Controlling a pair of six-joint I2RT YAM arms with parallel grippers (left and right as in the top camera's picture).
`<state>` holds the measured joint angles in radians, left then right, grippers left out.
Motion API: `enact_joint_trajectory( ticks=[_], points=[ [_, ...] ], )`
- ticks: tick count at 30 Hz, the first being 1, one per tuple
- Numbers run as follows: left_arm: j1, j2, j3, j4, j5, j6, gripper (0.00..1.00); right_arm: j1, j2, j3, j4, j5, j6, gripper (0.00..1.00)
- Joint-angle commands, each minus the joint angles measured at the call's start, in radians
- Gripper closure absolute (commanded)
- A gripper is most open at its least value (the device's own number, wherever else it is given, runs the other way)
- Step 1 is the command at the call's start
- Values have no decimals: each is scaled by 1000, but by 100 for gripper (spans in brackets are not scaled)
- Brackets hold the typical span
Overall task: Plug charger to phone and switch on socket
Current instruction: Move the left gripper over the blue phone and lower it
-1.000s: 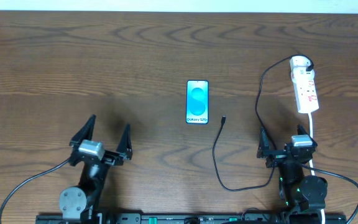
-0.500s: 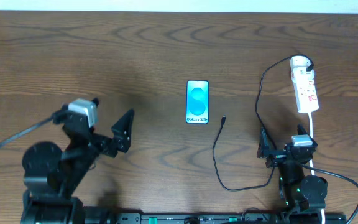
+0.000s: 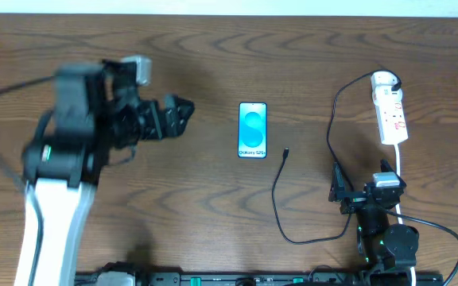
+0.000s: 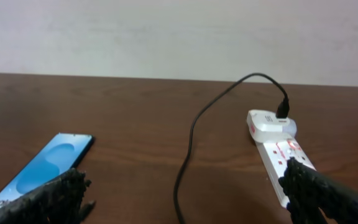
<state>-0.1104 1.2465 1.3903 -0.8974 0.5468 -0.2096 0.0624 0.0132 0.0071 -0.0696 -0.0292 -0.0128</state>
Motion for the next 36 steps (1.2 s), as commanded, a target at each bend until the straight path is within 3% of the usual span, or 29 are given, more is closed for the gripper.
enact_joint_trajectory(
  ticks=[1, 7, 12, 18, 27, 36],
  points=[
    [-75, 174, 173, -112, -55, 13, 8, 2, -1, -2, -5, 1, -14, 1],
    [-134, 294, 182, -91, 76, -33, 9, 2, -1, -2, -5, 1, -14, 1],
    [-203, 352, 183, -105, 61, -108, 8, 2, -1, -2, -5, 1, -14, 1],
    [-291, 439, 280, -247, -153, -133, 9, 2, -1, -2, -5, 1, -14, 1],
    [-341, 795, 838, -669, -368, -96, 8, 2, -1, -2, -5, 1, -14, 1],
    [-396, 941, 906, -555, -380, -169, 8, 2, -1, -2, -5, 1, -14, 1]
  ],
)
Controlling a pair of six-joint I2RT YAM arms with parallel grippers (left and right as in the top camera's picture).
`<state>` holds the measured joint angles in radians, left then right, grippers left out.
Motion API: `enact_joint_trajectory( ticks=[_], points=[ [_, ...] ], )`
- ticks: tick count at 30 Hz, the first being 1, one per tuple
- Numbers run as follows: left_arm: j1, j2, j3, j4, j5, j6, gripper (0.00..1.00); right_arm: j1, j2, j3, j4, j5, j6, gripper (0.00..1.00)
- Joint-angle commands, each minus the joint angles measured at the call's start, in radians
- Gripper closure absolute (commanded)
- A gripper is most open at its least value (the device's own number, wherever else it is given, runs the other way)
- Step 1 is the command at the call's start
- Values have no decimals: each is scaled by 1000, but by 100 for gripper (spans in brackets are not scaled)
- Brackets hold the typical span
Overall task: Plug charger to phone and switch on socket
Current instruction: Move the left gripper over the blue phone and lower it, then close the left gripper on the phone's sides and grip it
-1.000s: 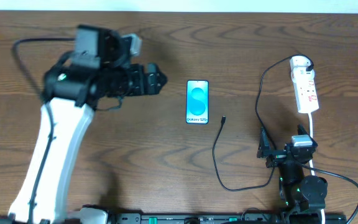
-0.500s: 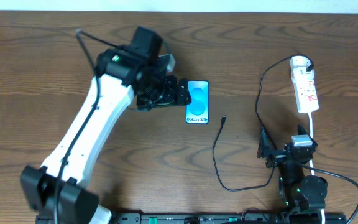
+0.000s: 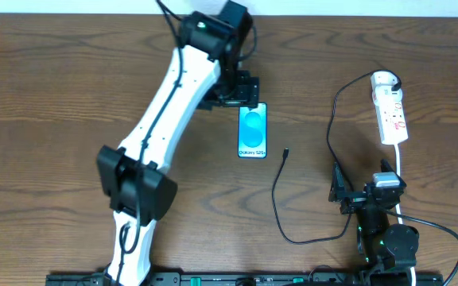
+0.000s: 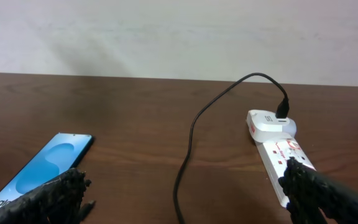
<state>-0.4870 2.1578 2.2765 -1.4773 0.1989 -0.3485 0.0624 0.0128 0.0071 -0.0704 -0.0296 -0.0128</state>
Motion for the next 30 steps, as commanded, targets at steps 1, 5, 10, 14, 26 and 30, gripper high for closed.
enact_joint_trajectory(
  ticks=[1, 5, 10, 14, 26, 30],
  points=[
    [-24, 41, 17, 36, -32, -32, 8, 2, 0, -2, -4, 1, -14, 1],
    [-39, 88, 16, 51, -32, -141, 8, 2, 0, -2, -4, 1, -14, 1],
    [-52, 165, 16, 66, -31, -166, 8, 2, 0, -2, -4, 1, -14, 1],
    [-62, 223, 16, 73, -24, -166, 8, 2, 0, -2, -4, 1, -14, 1],
    [-109, 256, 16, 167, -37, -101, 8, 2, 0, -2, -4, 1, -14, 1],
    [-122, 256, 16, 182, -81, -79, 8, 2, 0, -2, -4, 1, -14, 1]
  ],
)
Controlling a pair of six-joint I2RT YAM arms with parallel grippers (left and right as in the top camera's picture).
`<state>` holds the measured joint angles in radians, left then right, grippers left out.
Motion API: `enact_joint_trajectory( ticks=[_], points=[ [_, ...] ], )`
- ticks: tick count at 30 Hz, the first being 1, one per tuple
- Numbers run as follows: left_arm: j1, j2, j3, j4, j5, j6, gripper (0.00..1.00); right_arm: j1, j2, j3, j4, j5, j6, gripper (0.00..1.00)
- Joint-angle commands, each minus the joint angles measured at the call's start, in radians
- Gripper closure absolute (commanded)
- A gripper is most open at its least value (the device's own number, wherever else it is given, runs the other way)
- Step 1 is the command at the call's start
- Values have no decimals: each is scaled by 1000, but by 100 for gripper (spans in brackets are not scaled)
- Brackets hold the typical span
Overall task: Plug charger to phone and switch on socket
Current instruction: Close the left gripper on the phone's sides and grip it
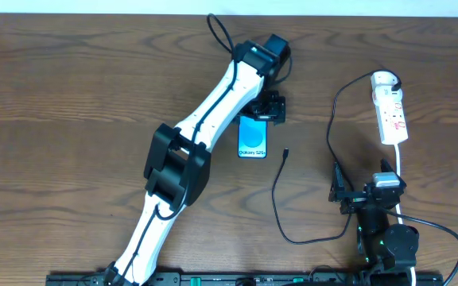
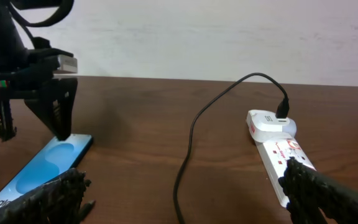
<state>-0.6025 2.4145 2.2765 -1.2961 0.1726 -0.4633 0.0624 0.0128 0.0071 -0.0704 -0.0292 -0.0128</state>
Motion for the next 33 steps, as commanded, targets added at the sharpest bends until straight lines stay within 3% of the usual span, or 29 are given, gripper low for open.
enact_joint_trajectory(
  ticks=[1, 14, 23, 33],
  points=[
    [-6, -1, 16, 0, -61, 35, 8, 2, 0, -2, -4, 1, -14, 1],
    [-5, 0, -2, 46, -62, 32, 8, 2, 0, -2, -4, 1, -14, 1],
    [-5, 0, -108, 137, -63, 13, 8, 2, 0, -2, -4, 1, -14, 1],
    [-5, 1, -127, 152, -131, -11, 8, 2, 0, -2, -4, 1, -14, 1]
  ],
)
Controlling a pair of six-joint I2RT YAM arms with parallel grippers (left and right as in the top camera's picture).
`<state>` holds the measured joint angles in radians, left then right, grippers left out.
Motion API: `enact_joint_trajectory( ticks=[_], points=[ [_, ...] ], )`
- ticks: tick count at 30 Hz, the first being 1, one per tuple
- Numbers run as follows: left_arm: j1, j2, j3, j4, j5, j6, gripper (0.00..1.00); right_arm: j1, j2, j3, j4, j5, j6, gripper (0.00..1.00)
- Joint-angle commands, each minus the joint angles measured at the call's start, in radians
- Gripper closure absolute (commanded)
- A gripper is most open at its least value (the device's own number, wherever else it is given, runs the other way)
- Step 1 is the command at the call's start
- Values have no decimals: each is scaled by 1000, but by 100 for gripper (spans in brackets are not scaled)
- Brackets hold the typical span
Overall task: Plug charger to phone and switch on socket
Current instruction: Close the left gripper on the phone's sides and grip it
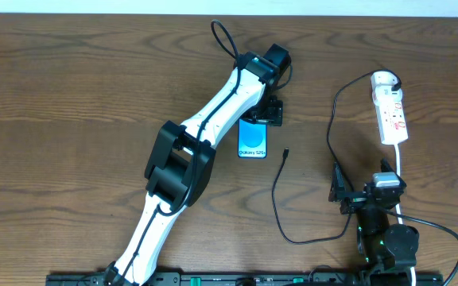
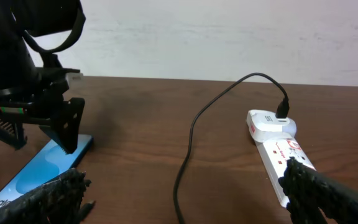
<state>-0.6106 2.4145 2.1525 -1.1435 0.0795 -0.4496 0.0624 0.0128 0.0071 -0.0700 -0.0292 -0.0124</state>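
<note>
The phone (image 1: 252, 141) lies face up with its blue screen lit, also low on the left in the right wrist view (image 2: 39, 177). My left gripper (image 1: 265, 114) looks shut, and its tip (image 2: 71, 144) rests on the phone's far end. The black charger cable (image 1: 277, 199) runs from the white adapter (image 1: 383, 79) on the power strip (image 1: 393, 115). Its loose plug (image 1: 285, 152) lies just right of the phone. My right gripper (image 1: 362, 199) stands open near the front edge, its black fingers (image 2: 328, 193) wide apart with nothing between them.
The left arm (image 1: 197, 151) stretches diagonally across the brown table (image 1: 70, 95) from the front left. The cable loops over the table between the phone and my right gripper (image 2: 185, 208). The strip's white lead (image 1: 402, 171) passes the right arm. A pale wall stands behind.
My left gripper has shifted slightly left and down, from beside the phone's far right corner onto its far end. The phone, cable, strip and right gripper have not moved.
My left gripper was first out over the table's left part, far from the phone. It then stood at the phone's far left corner, then at its far right corner, and now sits on the far end. The right arm stayed still throughout.
</note>
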Motion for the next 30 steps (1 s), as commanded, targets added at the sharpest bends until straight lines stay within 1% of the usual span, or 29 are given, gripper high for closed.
enact_joint_trajectory(
  ticks=[1, 4, 21, 24, 30],
  points=[
    [3, 1, -3, -1, -39, -31, 8, 2, 0, -2, -5, 1, -15, 1],
    [2, 1, -10, 5, -39, -54, 8, 2, 0, -2, -4, 1, -15, 1],
    [3, 1, -81, 76, -46, -55, 8, 2, 0, -2, -5, 1, -15, 1],
    [2, 1, -91, 76, -46, -92, 8, 2, 0, -2, -5, 1, -15, 1],
    [2, 1, -122, 99, -46, -96, 8, 2, 0, -2, -4, 1, -15, 1]
  ],
)
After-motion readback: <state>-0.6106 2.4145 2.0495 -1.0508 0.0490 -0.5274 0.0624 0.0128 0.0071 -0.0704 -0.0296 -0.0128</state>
